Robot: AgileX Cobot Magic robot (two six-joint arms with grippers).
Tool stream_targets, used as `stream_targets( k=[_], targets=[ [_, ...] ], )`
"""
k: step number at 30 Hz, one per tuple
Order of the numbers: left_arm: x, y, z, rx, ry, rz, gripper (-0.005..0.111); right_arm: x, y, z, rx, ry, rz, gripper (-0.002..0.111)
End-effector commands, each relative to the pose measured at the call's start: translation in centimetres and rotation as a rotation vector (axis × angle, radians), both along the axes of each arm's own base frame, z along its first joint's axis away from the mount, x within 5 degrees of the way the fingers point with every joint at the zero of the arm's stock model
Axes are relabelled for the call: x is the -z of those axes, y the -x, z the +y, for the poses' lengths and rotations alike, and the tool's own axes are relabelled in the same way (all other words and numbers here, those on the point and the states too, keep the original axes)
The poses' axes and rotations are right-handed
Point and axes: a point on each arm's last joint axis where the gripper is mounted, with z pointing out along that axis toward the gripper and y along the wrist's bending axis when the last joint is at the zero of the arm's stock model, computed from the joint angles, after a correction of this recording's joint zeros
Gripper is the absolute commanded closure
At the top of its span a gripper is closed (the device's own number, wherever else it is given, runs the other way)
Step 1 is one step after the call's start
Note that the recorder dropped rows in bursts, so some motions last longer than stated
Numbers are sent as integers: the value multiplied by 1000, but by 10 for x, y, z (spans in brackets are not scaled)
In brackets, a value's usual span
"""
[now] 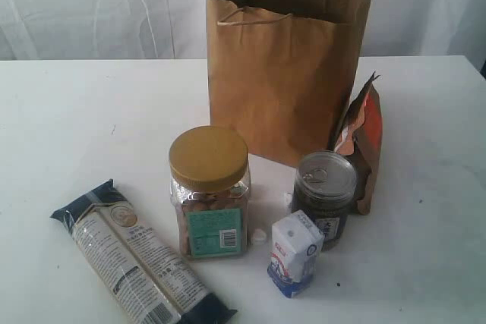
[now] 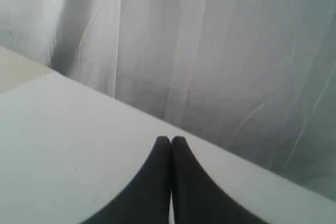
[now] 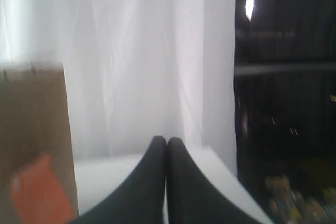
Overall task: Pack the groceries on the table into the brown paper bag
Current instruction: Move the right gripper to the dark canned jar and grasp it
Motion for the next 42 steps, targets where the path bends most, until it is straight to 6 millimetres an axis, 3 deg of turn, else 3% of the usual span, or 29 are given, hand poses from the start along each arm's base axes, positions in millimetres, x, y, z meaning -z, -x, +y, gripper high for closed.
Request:
stream_targets(
  k=[1, 3, 6, 9, 11, 14, 16, 17, 19, 21, 24, 27, 30, 32, 37, 42],
  targets=[
    [-12, 58, 7, -64, -12, -179, 107, -35, 18, -2, -3, -64, -453, 108],
    [-9, 75, 11, -112, -69, -196, 107, -43, 25, -3, 7, -57, -568, 108],
    [5, 87, 12, -125, -173, -156, 107, -59, 30, -3, -12, -102, -600, 108],
    [30, 82, 5, -33, -115, -90, 107, -100, 36, -1, -29, -97, -668, 108],
    [48, 76, -3, 59, -94, -36, 107, -140, 33, -2, -26, -83, -712, 108],
    [79, 72, -9, 134, -88, 67, 107, -187, 3, -7, 17, -20, -679, 108],
    [98, 73, -8, 126, -68, 120, 107, -201, -31, -11, 59, 45, -537, 108],
    [104, 74, -7, 106, -45, 134, 107, -196, -56, -14, 73, 80, -387, 108],
    [114, 77, -4, 71, 17, 144, 107, -167, -101, -17, 66, 173, -2, 108],
    [114, 78, -4, 63, 37, 134, 107, -110, -144, -20, -11, 307, 478, 108],
    [112, 80, -5, 76, 34, 116, 107, -43, -175, -22, -157, 318, 939, 108],
    [111, 81, -5, 80, 20, 110, 107, -13, -184, -17, -260, 218, 1181, 108],
    [111, 81, -5, 80, 15, 112, 107, -4, -178, 1, -404, 67, 1302, 108],
    [111, 81, -5, 80, 15, 112, 107, -3, -172, 18, -556, 58, 1324, 108],
    [111, 81, -5, 83, 16, 112, 107, -5, -158, 71, -906, 24, 1204, 108],
    [111, 81, -5, 85, 16, 112, 107, -2, -151, 105, -984, 141, 1137, 108]
  ],
)
